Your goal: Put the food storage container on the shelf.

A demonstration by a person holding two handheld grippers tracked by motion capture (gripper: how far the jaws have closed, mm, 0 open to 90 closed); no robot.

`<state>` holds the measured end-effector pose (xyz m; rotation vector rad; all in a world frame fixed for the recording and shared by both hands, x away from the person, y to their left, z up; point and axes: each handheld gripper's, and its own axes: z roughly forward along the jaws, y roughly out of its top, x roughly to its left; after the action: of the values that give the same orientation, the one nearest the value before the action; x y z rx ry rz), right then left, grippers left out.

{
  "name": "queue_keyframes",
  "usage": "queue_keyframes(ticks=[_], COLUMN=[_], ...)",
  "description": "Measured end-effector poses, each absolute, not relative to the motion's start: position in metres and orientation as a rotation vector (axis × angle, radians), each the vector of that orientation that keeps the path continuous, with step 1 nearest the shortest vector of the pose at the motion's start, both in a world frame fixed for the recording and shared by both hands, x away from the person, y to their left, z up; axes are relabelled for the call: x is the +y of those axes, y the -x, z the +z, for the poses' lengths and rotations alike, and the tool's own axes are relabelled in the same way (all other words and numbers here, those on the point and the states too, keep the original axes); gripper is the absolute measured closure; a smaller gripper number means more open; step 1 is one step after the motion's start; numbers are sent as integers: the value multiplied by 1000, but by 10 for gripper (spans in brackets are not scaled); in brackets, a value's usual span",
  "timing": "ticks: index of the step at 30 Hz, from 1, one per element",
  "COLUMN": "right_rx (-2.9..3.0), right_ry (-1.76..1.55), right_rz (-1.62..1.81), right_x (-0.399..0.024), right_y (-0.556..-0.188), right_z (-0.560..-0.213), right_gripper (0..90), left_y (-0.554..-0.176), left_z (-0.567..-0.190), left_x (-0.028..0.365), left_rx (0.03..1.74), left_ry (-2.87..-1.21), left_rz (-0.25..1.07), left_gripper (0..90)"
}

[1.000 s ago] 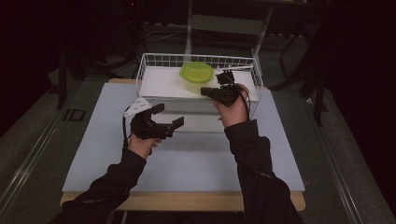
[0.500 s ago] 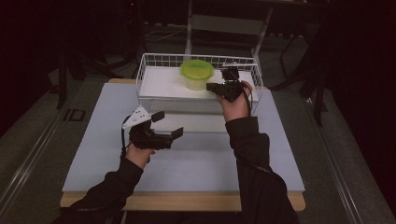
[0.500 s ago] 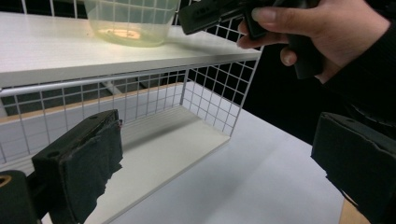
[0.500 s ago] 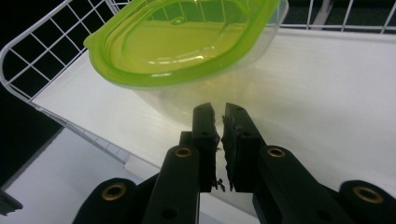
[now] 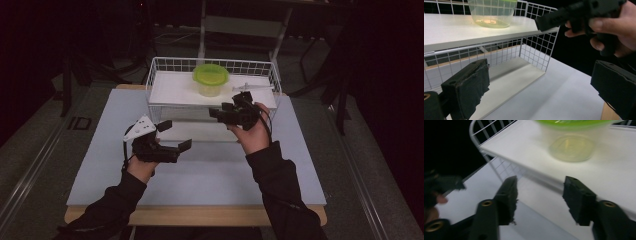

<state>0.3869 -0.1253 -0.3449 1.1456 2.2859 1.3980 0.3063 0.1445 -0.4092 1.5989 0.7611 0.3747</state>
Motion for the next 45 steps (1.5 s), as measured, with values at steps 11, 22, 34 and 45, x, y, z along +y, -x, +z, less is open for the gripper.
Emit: queue_keyframes(ticks=[11,22,34,45], right_rx=[2340,2363,2336,2334], right_ry=[-997,-983,-954,-920], right_rz=[1433,1417,1428,1363], right_x=[-134,-159,-189,-219], right_y=[-354,-327,-295,-278], right_z=[-363,-399,-432,-452], right_gripper=[197,182,182,164], left_y=[-293,-275,-264,-259], left_z=[-413,-436,-458,-477], left_x=[152,146,152,169], left_rx=[718,629,596,591], left_ry=[-1636,-1735,-1797,-1886], left_rz=[372,328,274,284], left_gripper=[27,27,27,27])
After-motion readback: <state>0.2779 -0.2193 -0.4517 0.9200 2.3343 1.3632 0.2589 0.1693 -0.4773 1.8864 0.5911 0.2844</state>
